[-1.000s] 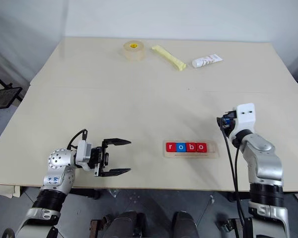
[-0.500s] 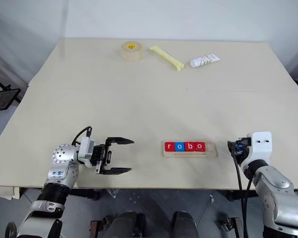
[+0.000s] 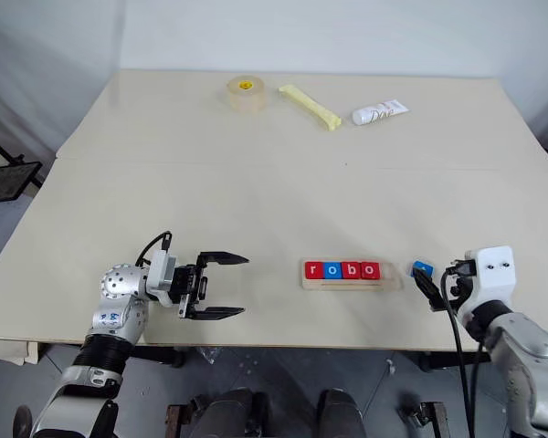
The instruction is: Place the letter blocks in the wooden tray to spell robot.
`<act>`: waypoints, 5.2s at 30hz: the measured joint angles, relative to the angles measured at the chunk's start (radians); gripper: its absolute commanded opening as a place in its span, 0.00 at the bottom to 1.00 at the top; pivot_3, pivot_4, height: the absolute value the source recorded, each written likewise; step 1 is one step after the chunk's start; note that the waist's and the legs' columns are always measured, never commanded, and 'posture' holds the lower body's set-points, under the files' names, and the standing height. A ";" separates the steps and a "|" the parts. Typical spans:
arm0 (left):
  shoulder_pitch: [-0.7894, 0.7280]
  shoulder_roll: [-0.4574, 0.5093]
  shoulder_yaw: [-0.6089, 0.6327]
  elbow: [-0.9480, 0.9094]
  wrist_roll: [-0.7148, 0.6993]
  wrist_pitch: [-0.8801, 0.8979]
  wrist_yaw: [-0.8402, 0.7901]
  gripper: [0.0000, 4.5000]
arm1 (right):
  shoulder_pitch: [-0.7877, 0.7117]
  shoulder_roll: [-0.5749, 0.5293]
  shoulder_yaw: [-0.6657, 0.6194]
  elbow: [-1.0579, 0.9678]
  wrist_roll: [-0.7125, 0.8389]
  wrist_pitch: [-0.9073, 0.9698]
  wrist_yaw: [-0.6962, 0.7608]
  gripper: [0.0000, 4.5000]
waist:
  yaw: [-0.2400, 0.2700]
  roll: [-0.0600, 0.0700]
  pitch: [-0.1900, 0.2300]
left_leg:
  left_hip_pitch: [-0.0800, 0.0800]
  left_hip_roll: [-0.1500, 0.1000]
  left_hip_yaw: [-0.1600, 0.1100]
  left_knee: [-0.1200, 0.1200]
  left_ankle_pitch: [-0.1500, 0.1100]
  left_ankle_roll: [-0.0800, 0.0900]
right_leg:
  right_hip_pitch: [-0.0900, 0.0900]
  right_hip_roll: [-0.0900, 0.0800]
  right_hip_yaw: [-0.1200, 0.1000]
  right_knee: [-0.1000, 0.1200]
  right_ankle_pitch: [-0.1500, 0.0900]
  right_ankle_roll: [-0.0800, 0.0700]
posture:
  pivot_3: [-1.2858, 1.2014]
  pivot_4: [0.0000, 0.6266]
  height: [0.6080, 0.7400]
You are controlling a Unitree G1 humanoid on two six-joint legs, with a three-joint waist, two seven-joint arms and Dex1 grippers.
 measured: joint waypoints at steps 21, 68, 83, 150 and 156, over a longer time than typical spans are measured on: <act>0.053 -0.032 -0.002 -0.030 0.005 -0.021 0.047 1.00 | -0.431 -0.441 0.465 0.657 -0.229 -0.384 0.656 1.00 | 0.001 -0.001 0.000 | 0.000 0.001 -0.002 0.001 0.000 0.000 | 0.003 -0.001 -0.004 -0.004 0.000 0.000 | 0.52 0.24 1.00; 0.189 -0.019 -0.005 -0.161 0.005 -0.030 0.152 1.00 | -0.825 -0.361 0.786 0.747 -0.457 -0.482 0.952 0.32 | -0.004 -0.001 0.000 | 0.000 0.000 -0.003 0.002 0.000 0.000 | 0.004 -0.003 -0.008 -0.004 0.000 0.000 | 0.52 0.24 1.00; 0.172 -0.018 -0.006 -0.152 0.007 -0.030 0.165 1.00 | -0.811 -0.348 0.749 0.717 -0.442 -0.469 0.952 0.99 | -0.001 -0.001 0.000 | 0.000 -0.001 -0.003 0.002 0.000 0.000 | 0.004 -0.003 -0.008 -0.004 0.000 0.000 | 0.52 0.24 1.00; 0.141 0.005 -0.007 -0.126 0.008 -0.030 0.146 1.00 | -0.910 -0.177 0.692 1.007 -0.480 -0.597 0.769 0.01 | -0.005 0.000 0.000 | -0.001 -0.001 -0.003 0.002 0.000 0.000 | 0.003 -0.003 -0.009 -0.003 0.000 0.000 | 0.52 0.24 1.00; 0.152 0.008 -0.007 -0.141 0.008 -0.029 0.151 1.00 | -0.908 -0.178 0.692 1.011 -0.490 -0.611 0.778 0.01 | -0.005 0.000 0.000 | 0.000 0.000 -0.004 0.002 0.000 0.000 | 0.003 -0.003 -0.010 -0.002 0.000 0.000 | 0.52 0.24 1.00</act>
